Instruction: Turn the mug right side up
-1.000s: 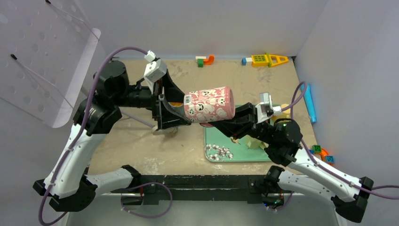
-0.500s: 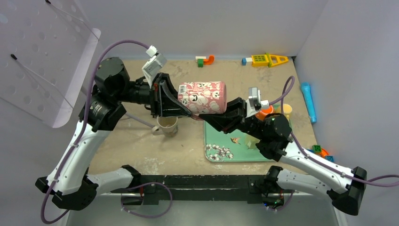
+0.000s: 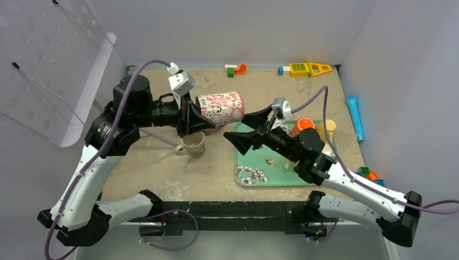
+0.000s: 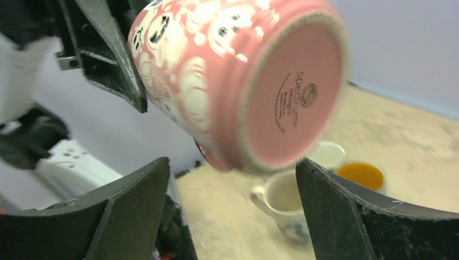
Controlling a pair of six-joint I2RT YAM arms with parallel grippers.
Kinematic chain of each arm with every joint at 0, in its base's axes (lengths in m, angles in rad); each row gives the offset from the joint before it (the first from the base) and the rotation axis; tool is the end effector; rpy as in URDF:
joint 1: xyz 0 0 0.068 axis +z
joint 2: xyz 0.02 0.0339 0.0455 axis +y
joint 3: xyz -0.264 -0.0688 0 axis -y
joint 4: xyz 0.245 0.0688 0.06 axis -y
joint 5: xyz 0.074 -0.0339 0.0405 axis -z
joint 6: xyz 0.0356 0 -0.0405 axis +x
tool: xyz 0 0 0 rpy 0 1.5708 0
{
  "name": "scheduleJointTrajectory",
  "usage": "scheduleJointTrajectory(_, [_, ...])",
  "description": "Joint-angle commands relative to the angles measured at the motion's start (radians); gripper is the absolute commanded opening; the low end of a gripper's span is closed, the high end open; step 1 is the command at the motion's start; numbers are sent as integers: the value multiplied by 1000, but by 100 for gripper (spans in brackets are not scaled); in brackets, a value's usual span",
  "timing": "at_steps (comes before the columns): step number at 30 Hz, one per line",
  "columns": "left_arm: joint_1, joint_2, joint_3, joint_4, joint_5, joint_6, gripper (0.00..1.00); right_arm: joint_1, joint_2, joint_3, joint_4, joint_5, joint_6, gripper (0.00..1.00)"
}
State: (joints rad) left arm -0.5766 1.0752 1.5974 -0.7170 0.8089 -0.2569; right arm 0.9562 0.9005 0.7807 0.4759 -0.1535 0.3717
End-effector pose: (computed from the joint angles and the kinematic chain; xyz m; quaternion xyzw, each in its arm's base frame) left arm 0.1315 -0.1162 0.5009 0.3597 0.6614 -0.5143 0.4107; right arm 0.1159 0.1737 0.3887 -0.2242 0.5267 0.5390 0.6178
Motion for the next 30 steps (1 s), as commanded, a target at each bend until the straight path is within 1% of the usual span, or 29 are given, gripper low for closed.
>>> scheduleJointTrajectory(1, [7,-9,41,-190,-411,342,0,-2,-81,53,-269,324,-30,90])
scheduleJointTrajectory(4, [-17,27,58,-373,-501,528,0,-17,-107,88,-512,601,32,92])
scheduleJointTrajectory(5, [-37,43,68,-458,-516,602,0,-29,-101,109,-603,668,56,93])
scheduleJointTrajectory(7, [-71,84,68,-634,-541,686,0,-69,-81,154,-764,767,110,94])
scheduleJointTrajectory(9, [-94,127,28,-795,-602,745,0,-153,-64,177,-872,749,149,94])
scheduleJointTrajectory(11, [-114,143,-54,-853,-672,773,0,-241,-69,162,-902,705,166,95])
scheduleJointTrajectory(15, [-154,82,-209,-873,-676,855,0,-301,-90,117,-899,734,173,95])
scheduleJointTrajectory(18, [-163,68,-291,-861,-761,876,0,-356,-75,93,-896,755,174,96])
scheduleJointTrajectory(20, [-163,76,-368,-812,-841,874,0,-406,-57,80,-887,728,176,96])
scheduleJointTrajectory(21, [-163,83,-396,-799,-859,874,0,-428,-46,74,-882,705,176,96])
scheduleJointTrajectory(23, [-163,95,-431,-781,-853,877,0,-454,-31,62,-865,677,173,96])
scheduleJointTrajectory(25, [-163,88,-460,-758,-841,888,0,-462,-18,53,-851,682,171,96])
scheduleJointTrajectory(30, [-162,83,-563,-657,-932,903,0,-499,24,44,-838,675,162,95])
